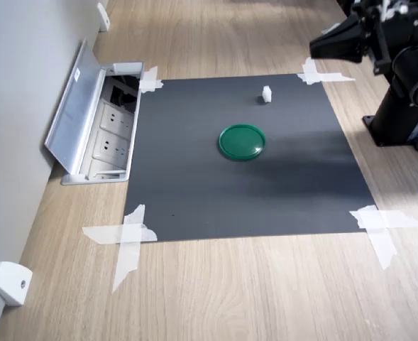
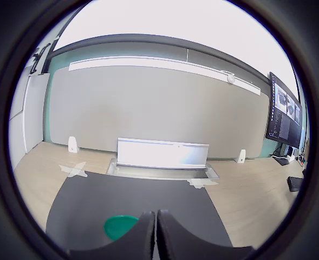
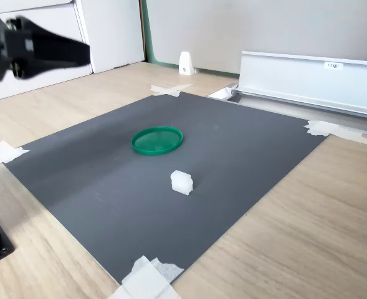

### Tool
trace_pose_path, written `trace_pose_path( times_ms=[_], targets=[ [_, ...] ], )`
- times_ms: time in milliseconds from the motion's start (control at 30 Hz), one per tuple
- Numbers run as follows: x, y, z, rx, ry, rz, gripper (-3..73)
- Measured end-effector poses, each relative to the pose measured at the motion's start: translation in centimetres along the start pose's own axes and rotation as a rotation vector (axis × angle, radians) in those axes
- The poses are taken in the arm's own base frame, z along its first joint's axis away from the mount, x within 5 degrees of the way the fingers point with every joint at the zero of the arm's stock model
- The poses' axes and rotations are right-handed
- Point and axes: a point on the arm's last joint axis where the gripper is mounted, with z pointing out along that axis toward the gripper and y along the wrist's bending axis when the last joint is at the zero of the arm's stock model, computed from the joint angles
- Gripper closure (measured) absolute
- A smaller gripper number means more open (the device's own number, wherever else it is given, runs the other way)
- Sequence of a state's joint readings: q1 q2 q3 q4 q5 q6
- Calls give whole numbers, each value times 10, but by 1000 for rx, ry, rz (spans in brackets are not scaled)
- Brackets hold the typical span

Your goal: Grasp a white terminal and put it on the green lid.

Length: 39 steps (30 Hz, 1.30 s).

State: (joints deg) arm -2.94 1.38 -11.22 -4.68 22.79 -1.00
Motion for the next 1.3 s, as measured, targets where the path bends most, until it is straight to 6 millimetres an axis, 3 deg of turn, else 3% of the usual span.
trace_pose_path(
  times_ms=[467,667,867,1067,1300],
  targets=[
    [-53,-5,24,-23,428,14,704],
    [-80,-9,28,-19,519,-2,704],
    [-93,-8,40,-53,649,-28,692],
    [-93,-5,59,-178,778,-213,568],
    [-88,-1,84,-266,877,-299,252]
  ],
)
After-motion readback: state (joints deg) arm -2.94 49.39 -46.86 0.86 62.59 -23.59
